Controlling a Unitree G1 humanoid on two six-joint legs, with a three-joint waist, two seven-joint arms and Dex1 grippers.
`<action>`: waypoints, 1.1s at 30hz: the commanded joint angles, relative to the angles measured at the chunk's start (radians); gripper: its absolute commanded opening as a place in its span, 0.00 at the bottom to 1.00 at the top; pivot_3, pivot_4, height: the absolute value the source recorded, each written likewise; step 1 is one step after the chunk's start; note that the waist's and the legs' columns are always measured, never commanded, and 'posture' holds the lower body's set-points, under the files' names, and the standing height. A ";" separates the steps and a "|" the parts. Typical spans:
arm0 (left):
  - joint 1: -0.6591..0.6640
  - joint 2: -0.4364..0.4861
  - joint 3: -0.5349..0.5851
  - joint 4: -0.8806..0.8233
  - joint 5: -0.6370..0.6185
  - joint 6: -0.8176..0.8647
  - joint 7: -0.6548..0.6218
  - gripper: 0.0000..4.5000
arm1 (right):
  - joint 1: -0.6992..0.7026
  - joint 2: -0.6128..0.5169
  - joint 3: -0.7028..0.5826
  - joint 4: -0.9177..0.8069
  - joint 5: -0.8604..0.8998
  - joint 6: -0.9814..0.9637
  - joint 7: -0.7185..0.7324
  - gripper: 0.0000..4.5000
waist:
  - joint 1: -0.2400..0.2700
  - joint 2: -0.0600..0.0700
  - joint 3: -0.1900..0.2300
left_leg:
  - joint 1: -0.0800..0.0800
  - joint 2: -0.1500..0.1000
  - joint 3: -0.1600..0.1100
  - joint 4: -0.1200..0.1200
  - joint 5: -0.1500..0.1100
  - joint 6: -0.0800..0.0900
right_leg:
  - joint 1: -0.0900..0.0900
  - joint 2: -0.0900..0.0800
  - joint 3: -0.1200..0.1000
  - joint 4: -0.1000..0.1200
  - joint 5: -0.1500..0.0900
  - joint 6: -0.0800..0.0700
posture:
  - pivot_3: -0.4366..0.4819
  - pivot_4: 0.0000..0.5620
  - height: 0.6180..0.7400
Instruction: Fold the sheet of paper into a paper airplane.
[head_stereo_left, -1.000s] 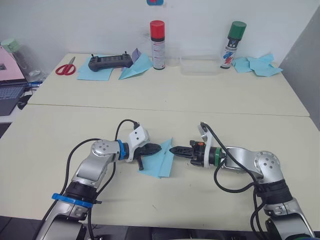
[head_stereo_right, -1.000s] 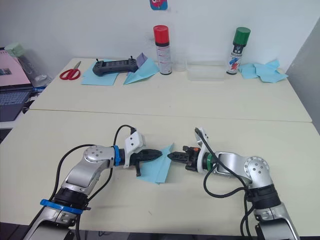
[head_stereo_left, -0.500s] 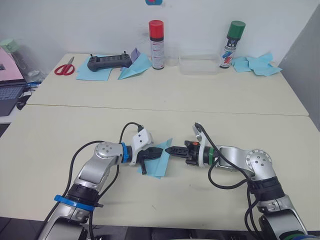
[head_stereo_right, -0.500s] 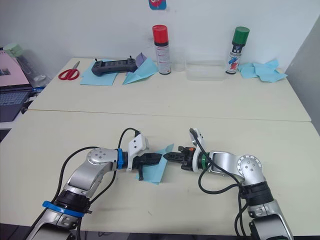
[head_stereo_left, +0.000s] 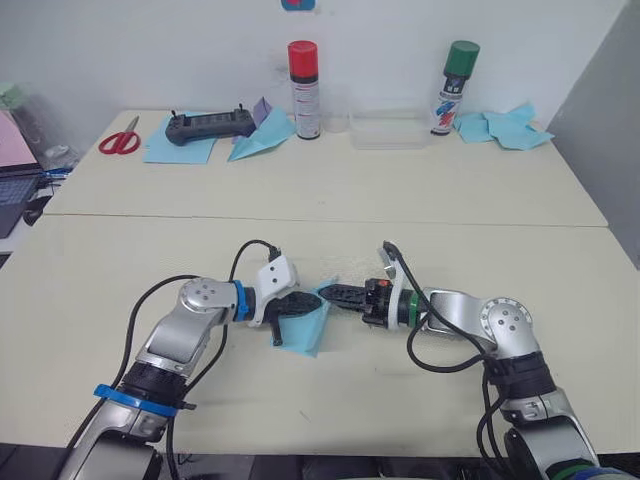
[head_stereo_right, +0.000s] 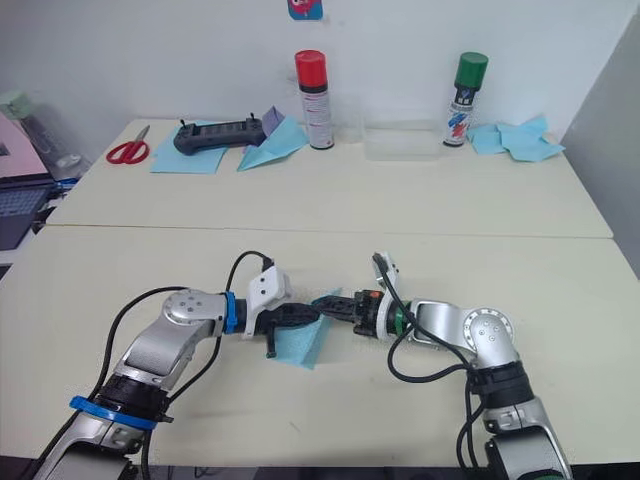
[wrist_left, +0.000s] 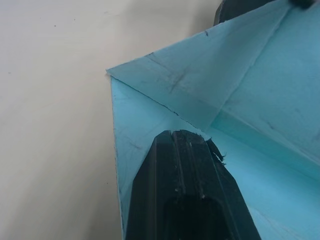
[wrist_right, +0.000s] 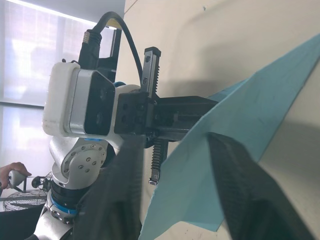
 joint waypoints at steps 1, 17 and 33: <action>0.025 0.018 -0.006 0.030 0.031 0.015 0.017 0.00 | -0.024 0.017 -0.027 -0.008 0.008 0.007 0.030 0.57 | -0.005 0.000 0.000 | 0.000 0.000 0.000 0.000 0.000 0.000 | 0.000 0.000 0.000 0.000 0.000 0.000 | 0.48 0.27 1.00; 0.039 0.025 -0.001 0.029 0.029 0.018 0.023 0.00 | -0.041 0.073 -0.014 0.009 -0.160 0.019 0.142 0.49 | -0.008 0.000 0.000 | 0.000 0.000 0.000 0.000 0.000 0.000 | 0.000 0.000 0.000 0.000 0.000 0.000 | 0.48 0.27 1.00; 0.069 0.058 0.022 0.015 0.027 0.025 0.026 0.00 | -0.051 0.169 -0.034 0.031 -0.411 0.024 0.317 0.00 | -0.015 0.000 0.000 | 0.002 0.001 0.000 0.000 0.000 0.000 | 0.000 0.002 0.001 0.001 0.000 0.000 | 0.48 0.27 1.00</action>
